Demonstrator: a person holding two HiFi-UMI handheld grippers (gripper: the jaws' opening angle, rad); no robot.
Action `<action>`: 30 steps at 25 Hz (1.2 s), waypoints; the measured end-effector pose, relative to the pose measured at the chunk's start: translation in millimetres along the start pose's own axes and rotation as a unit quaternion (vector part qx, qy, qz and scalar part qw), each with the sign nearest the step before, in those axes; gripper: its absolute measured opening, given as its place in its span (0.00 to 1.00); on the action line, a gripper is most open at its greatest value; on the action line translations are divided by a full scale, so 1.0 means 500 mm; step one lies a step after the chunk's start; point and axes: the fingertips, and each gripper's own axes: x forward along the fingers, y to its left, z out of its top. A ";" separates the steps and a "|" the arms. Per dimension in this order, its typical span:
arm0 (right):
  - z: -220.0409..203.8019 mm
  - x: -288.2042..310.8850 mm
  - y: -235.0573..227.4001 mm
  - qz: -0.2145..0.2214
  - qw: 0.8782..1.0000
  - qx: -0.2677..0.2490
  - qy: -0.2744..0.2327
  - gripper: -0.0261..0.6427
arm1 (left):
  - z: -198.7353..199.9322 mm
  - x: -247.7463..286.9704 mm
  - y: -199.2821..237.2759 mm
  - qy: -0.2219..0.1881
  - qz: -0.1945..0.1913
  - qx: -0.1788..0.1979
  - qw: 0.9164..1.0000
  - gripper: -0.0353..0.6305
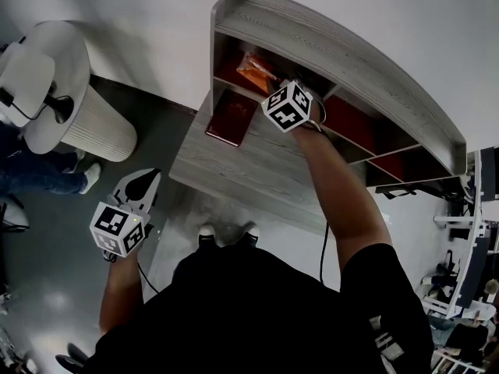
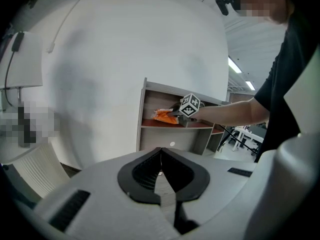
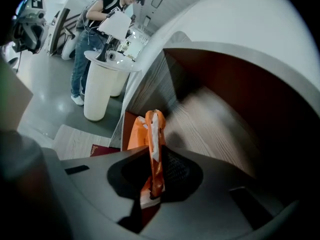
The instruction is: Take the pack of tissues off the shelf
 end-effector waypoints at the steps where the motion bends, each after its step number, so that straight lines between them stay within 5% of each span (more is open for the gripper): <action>1: -0.001 -0.007 0.008 0.002 1.000 0.001 -0.001 0.09 | 0.003 -0.003 -0.003 -0.002 0.000 0.002 1.000 0.08; 15: -0.054 -0.130 0.067 0.002 1.000 0.006 0.005 0.08 | 0.048 -0.021 -0.061 -0.014 -0.028 0.037 0.999 0.08; 30: -0.189 -0.298 0.116 -0.020 0.997 0.068 0.031 0.08 | 0.081 0.021 -0.165 -0.024 -0.097 0.063 0.993 0.08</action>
